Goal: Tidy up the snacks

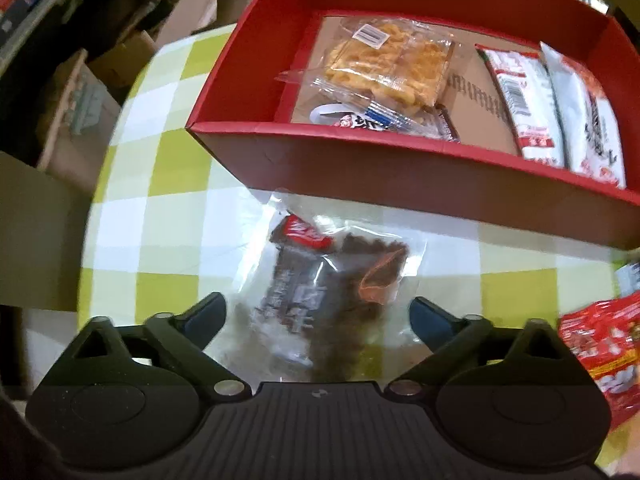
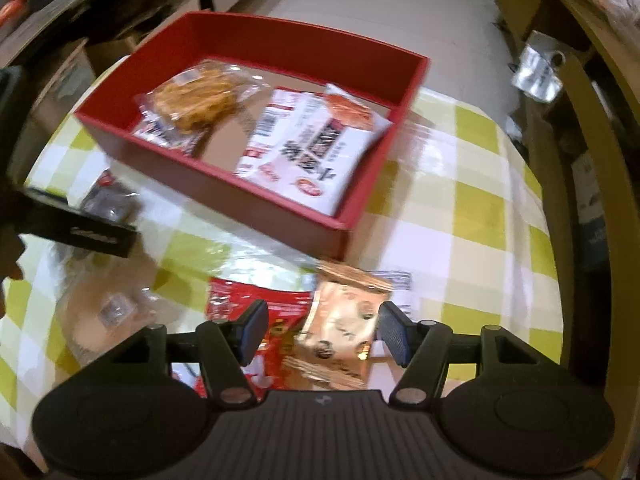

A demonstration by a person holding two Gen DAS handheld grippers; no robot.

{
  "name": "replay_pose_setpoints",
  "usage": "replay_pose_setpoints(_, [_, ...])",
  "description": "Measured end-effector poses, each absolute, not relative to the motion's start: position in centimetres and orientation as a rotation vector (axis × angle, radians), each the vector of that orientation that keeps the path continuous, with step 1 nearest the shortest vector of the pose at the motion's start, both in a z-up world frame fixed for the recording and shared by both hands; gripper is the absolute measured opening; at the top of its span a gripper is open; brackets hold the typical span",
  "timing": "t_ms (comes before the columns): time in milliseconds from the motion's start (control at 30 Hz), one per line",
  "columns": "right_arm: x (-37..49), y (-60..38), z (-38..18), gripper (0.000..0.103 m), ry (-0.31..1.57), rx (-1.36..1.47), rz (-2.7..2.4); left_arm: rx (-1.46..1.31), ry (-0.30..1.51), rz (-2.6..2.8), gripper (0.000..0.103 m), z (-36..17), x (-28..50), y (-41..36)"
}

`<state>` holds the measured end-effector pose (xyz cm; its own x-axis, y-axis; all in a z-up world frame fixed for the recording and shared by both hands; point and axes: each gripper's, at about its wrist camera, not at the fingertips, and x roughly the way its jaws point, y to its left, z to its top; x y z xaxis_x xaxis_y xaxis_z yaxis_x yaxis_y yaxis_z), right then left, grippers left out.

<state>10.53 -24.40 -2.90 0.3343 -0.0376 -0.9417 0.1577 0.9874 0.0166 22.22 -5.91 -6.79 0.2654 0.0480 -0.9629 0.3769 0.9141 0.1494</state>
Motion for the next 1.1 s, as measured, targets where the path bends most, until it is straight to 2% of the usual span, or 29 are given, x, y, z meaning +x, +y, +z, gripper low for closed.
replay_pose_setpoints(133, [10.7, -25.3, -3.7, 0.067, 1.243, 0.135, -0.161, 0.369, 1.300, -0.248, 0.086, -6.6, 22.2, -5.9])
replay_pose_setpoints(267, [11.1, -25.4, -4.5, 0.067, 1.251, 0.164, -0.164, 0.423, 1.266, -0.262, 0.074, -6.2, 21.3, -6.9])
replay_pose_setpoints(333, [11.2, -25.3, -4.9, 0.067, 1.254, 0.173, -0.162, 0.434, 1.260, -0.268, 0.073, -6.1, 21.2, -7.1])
replay_pose_setpoints(533, [11.5, -25.5, -5.5, 0.068, 1.255, 0.166, -0.173, 0.429, 1.263, -0.267, 0.080, -6.2, 21.2, -6.9])
replay_pose_setpoints(600, [11.5, -25.2, -5.5, 0.066, 1.253, 0.146, -0.169, 0.427, 1.264, -0.259, 0.088, -6.4, 21.6, -6.7])
replay_pose_setpoints(700, [11.3, -24.9, -5.3, 0.055, 1.248, 0.128, -0.154, 0.454, 1.256, -0.256, 0.094, -6.8, 21.5, -6.6])
replay_pose_setpoints(733, [11.2, -24.7, -5.2, 0.051, 1.249, 0.124, -0.149, 0.461, 1.252, -0.258, 0.093, -6.8, 21.4, -6.6])
replay_pose_setpoints(800, [11.1, -24.2, -5.0, 0.050, 1.250, 0.091, -0.139, 0.455, 1.251, -0.269, 0.081, -6.5, 21.1, -6.7])
replay_pose_setpoints(867, [11.0, -23.5, -4.8, 0.049, 1.246, 0.069, -0.123, 0.454, 1.255, -0.278, 0.073, -6.2, 20.7, -6.8])
replay_pose_setpoints(967, [10.8, -22.9, -4.4, 0.049, 1.235, 0.050, -0.107, 0.491, 1.240, -0.280, 0.068, -6.0, 19.8, -7.2])
replay_pose_setpoints(1100, [10.5, -22.3, -3.7, 0.049, 1.217, 0.034, -0.101, 0.495, 1.240, -0.288, 0.056, -5.7, 19.2, -7.2])
